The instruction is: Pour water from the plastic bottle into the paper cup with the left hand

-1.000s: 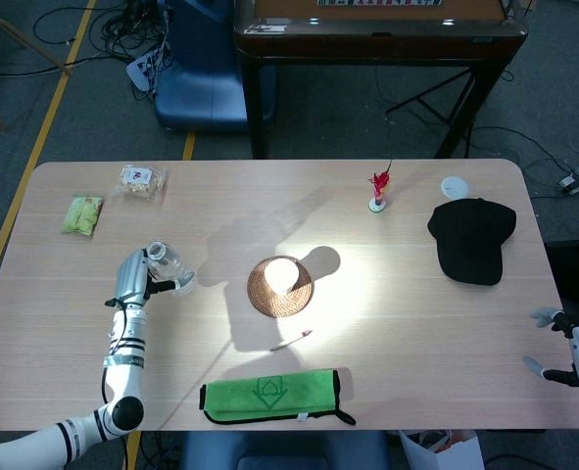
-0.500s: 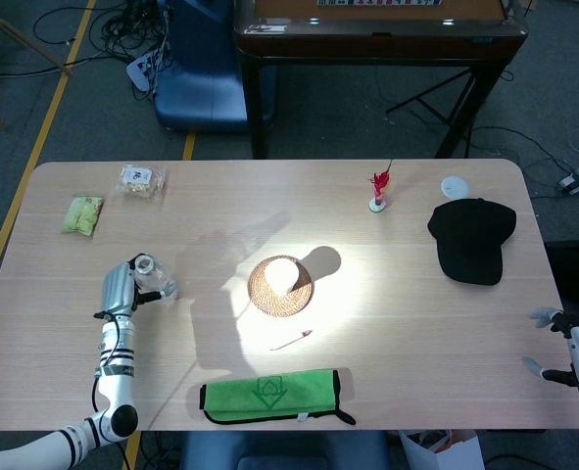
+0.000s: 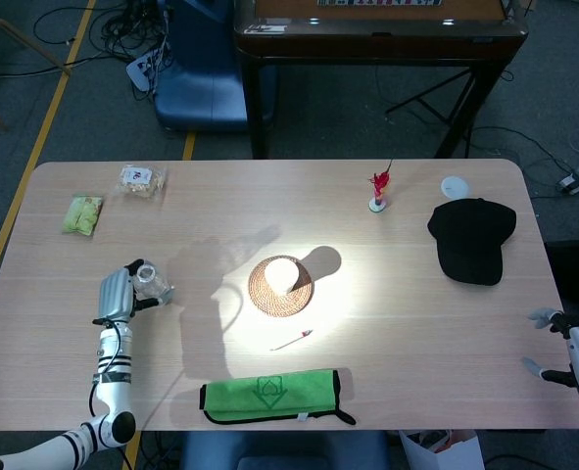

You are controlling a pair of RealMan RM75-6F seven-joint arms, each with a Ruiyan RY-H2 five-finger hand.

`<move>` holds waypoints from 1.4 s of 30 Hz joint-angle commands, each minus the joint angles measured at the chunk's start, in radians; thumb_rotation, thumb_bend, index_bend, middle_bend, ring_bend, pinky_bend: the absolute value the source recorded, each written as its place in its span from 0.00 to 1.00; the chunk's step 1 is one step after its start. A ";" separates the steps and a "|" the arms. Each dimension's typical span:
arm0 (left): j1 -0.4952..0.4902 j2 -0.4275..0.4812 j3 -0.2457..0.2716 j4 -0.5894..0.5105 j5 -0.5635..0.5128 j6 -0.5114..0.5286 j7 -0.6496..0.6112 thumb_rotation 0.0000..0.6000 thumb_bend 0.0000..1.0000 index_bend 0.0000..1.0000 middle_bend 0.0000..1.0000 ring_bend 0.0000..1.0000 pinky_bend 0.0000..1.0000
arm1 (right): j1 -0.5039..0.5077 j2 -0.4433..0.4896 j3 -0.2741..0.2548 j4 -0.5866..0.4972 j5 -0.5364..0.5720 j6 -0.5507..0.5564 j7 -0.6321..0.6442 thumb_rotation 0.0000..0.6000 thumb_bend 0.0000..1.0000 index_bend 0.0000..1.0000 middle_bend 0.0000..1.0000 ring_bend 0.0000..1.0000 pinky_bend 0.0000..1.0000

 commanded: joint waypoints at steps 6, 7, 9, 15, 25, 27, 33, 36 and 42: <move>0.001 0.001 0.006 0.000 -0.026 -0.038 0.056 1.00 0.07 0.47 0.48 0.39 0.48 | -0.002 0.001 -0.001 -0.002 -0.002 0.004 -0.002 1.00 0.00 0.37 0.42 0.40 0.45; 0.001 0.003 0.004 -0.004 -0.035 -0.046 0.069 1.00 0.07 0.42 0.45 0.37 0.47 | -0.002 0.001 -0.001 -0.002 -0.002 0.004 -0.001 1.00 0.00 0.37 0.42 0.40 0.45; -0.001 0.007 -0.001 -0.010 -0.055 -0.059 0.097 1.00 0.07 0.25 0.38 0.31 0.43 | -0.001 0.001 -0.001 -0.001 -0.001 0.002 0.000 1.00 0.00 0.37 0.42 0.40 0.45; -0.001 0.024 -0.017 -0.047 -0.107 -0.076 0.172 1.00 0.07 0.00 0.19 0.18 0.33 | 0.001 0.000 -0.001 -0.001 0.000 -0.003 -0.001 1.00 0.00 0.37 0.42 0.40 0.45; 0.018 0.061 -0.034 -0.131 -0.130 -0.049 0.191 1.00 0.04 0.00 0.12 0.13 0.28 | 0.003 -0.002 -0.003 0.000 -0.002 -0.006 -0.004 1.00 0.00 0.37 0.42 0.40 0.45; 0.023 0.069 -0.038 -0.152 -0.135 -0.043 0.191 1.00 0.04 0.00 0.12 0.13 0.28 | 0.004 -0.003 -0.004 -0.001 -0.003 -0.007 -0.007 1.00 0.00 0.37 0.42 0.40 0.45; 0.032 0.084 -0.041 -0.186 -0.134 -0.025 0.188 1.00 0.04 0.00 0.12 0.13 0.28 | 0.004 -0.004 -0.007 -0.005 -0.008 -0.006 -0.013 1.00 0.00 0.37 0.42 0.40 0.45; 0.040 0.095 -0.035 -0.201 -0.134 -0.018 0.194 1.00 0.04 0.00 0.11 0.13 0.28 | 0.002 -0.003 -0.007 -0.006 -0.010 -0.001 -0.013 1.00 0.00 0.37 0.42 0.40 0.45; 0.050 0.121 -0.029 -0.228 -0.135 -0.011 0.207 1.00 0.04 0.00 0.11 0.12 0.27 | 0.003 -0.006 -0.008 -0.003 -0.018 0.001 -0.011 1.00 0.00 0.37 0.42 0.40 0.45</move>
